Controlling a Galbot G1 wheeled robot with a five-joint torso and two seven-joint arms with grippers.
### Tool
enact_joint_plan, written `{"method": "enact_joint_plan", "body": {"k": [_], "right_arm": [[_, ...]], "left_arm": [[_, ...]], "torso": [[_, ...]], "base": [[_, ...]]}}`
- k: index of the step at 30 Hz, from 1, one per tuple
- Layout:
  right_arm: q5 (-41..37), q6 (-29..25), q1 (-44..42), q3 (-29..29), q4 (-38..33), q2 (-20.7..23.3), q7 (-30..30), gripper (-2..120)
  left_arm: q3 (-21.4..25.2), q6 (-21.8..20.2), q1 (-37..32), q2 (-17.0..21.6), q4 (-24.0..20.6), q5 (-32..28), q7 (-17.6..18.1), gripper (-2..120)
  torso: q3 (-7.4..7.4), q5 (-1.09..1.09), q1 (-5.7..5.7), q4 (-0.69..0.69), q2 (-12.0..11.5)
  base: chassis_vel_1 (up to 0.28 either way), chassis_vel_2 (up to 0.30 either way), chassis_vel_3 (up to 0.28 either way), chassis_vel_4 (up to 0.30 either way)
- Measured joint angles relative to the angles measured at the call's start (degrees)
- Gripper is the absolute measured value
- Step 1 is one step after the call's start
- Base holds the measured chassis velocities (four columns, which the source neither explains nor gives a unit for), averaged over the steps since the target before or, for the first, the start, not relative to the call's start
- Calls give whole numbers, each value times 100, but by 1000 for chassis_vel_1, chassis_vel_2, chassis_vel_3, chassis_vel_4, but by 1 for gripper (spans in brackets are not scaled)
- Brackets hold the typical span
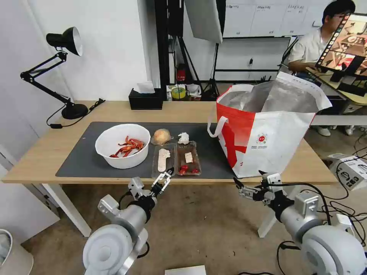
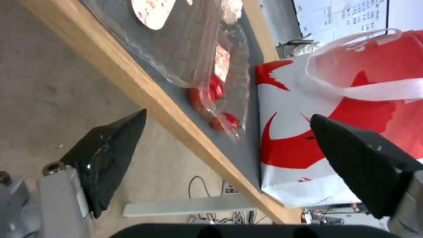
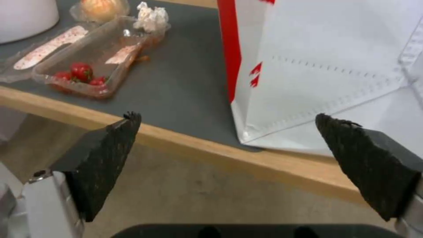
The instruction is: Pick up the trash from the table and place it into the takeout bag.
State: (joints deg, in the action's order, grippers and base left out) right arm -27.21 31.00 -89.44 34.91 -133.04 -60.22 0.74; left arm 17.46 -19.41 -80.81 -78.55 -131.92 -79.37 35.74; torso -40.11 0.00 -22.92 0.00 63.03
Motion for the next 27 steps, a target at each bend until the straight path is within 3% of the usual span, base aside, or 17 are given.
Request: {"method": "enact_joint_plan", "body": {"k": [6,27], "right_arm": [[197,-8,-59,-154,-47,-238,4,100],[239,-40,-43,-180,-20,-204,20,100]], "left_arm": [[-63,85,58,-131,112,50,-7,100],[-51,203,322,-491,446,82,-17,100]], "torso": [[0,0,0,0,0],[0,0,0,0,0]], "base": [[0,0,0,0],[0,0,0,0]]}}
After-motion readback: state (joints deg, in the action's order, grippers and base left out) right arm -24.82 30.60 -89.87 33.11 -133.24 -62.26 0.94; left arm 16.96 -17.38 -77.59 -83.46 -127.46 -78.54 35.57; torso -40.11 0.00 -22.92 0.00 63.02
